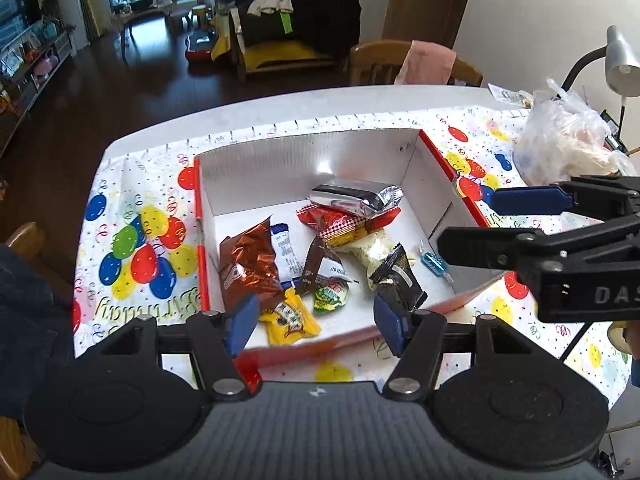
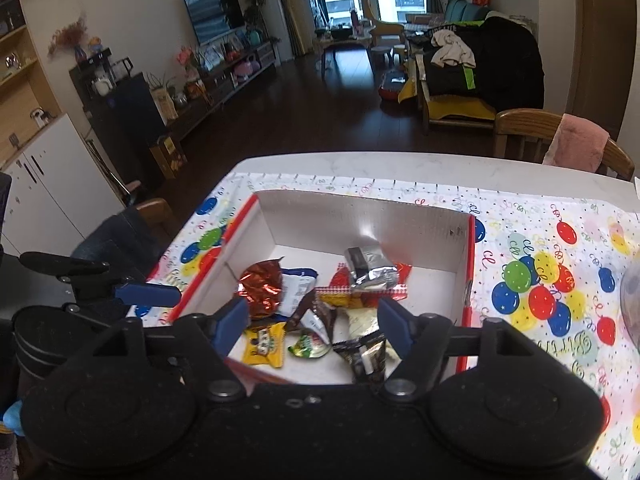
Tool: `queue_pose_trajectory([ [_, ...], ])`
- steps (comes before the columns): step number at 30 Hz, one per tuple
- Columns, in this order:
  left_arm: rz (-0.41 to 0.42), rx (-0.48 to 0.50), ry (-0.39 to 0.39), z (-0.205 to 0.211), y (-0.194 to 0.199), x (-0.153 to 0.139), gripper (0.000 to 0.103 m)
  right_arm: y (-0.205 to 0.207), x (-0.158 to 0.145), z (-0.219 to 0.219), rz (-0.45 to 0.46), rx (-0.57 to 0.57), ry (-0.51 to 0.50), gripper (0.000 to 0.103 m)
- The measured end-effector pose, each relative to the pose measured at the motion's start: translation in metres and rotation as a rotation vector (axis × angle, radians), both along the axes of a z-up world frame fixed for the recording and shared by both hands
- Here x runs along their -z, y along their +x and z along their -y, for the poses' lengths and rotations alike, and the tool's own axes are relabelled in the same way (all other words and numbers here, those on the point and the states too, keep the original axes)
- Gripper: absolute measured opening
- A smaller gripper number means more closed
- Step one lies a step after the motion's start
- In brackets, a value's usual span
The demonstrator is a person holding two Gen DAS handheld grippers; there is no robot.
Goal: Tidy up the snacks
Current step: 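Withdraw both tools from the box toward the blue and yellow packets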
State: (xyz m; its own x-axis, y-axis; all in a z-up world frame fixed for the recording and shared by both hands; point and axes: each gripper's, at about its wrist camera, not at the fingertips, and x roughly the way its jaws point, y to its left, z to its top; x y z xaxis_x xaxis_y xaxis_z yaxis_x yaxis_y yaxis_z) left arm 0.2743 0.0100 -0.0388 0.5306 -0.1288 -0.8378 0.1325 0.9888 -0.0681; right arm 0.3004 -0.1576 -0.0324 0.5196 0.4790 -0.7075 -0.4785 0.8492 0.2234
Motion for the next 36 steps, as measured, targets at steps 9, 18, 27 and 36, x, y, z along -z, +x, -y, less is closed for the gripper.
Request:
queue_pose_trajectory([
  [9, 0.058, 0.011, 0.008, -0.009, -0.046, -0.006, 0.072, -0.047, -0.001, 0.002, 0.037, -0.025, 0.028, 0.085],
  [18, 0.082, -0.02, -0.006, -0.024, -0.085, 0.005, 0.076, -0.089, 0.018, 0.003, 0.037, -0.036, 0.019, 0.099],
  [27, 0.091, -0.071, -0.014, -0.036, -0.125, 0.023, 0.076, -0.123, 0.073, -0.01, -0.084, -0.031, -0.069, 0.1],
  [36, 0.066, -0.141, -0.035, -0.056, -0.147, 0.031, 0.076, -0.139, 0.125, -0.041, -0.24, 0.028, -0.144, 0.1],
])
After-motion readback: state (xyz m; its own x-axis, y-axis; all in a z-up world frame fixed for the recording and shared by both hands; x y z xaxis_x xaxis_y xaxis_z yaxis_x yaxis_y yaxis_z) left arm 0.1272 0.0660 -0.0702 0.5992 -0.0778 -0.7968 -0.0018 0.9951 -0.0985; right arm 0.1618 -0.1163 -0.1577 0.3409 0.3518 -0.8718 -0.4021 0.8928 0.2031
